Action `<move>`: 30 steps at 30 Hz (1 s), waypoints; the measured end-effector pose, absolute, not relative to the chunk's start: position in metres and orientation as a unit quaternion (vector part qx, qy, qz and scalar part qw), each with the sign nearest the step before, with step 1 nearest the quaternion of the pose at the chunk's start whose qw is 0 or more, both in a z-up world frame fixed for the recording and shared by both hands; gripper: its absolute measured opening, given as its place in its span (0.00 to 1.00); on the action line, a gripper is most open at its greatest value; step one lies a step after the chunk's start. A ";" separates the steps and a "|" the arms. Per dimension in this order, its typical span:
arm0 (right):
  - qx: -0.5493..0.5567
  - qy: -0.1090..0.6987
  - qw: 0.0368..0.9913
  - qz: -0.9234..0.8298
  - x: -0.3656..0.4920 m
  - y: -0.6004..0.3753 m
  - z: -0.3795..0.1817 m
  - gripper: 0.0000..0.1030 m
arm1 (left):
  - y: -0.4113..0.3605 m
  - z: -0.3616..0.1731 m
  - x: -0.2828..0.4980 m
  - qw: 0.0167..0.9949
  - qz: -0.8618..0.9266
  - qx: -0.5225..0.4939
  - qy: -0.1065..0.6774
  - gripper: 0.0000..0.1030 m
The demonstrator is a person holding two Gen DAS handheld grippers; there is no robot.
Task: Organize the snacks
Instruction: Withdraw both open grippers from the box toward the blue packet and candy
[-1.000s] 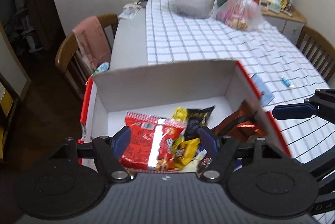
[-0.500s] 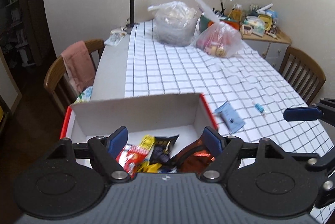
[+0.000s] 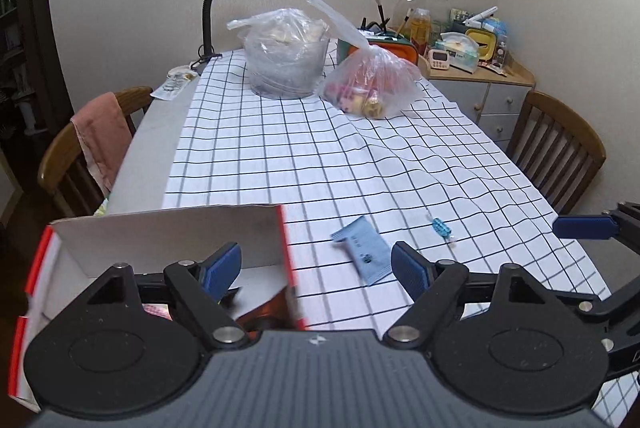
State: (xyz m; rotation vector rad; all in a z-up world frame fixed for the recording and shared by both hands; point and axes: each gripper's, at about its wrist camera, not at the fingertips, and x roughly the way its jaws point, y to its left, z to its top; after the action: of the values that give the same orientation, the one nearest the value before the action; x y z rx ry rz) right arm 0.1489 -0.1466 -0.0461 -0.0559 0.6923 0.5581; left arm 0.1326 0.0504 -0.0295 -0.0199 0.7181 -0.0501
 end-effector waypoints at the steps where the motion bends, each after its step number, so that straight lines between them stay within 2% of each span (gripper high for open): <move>1: -0.027 0.337 0.903 0.266 0.152 -0.154 -0.048 1.00 | 0.043 -0.031 0.136 0.935 -0.021 -0.010 0.354 0.80; 11: -0.050 0.351 0.897 0.264 0.195 -0.203 -0.073 1.00 | -0.014 -0.058 0.181 0.925 0.016 -0.013 0.379 0.80; 21: -0.085 0.366 0.887 0.268 0.240 -0.211 -0.112 0.99 | -0.045 -0.094 0.228 0.912 0.058 -0.007 0.405 0.80; 30: -0.091 0.393 0.878 0.260 0.282 -0.204 -0.148 0.85 | -0.047 -0.134 0.268 0.886 0.083 -0.014 0.456 0.80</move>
State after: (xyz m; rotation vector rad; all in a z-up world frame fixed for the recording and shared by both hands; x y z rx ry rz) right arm 0.2821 -0.2041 -0.1482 -0.1890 0.8189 0.5425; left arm 0.2681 -0.0469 -0.1340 -0.0293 0.9486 0.1723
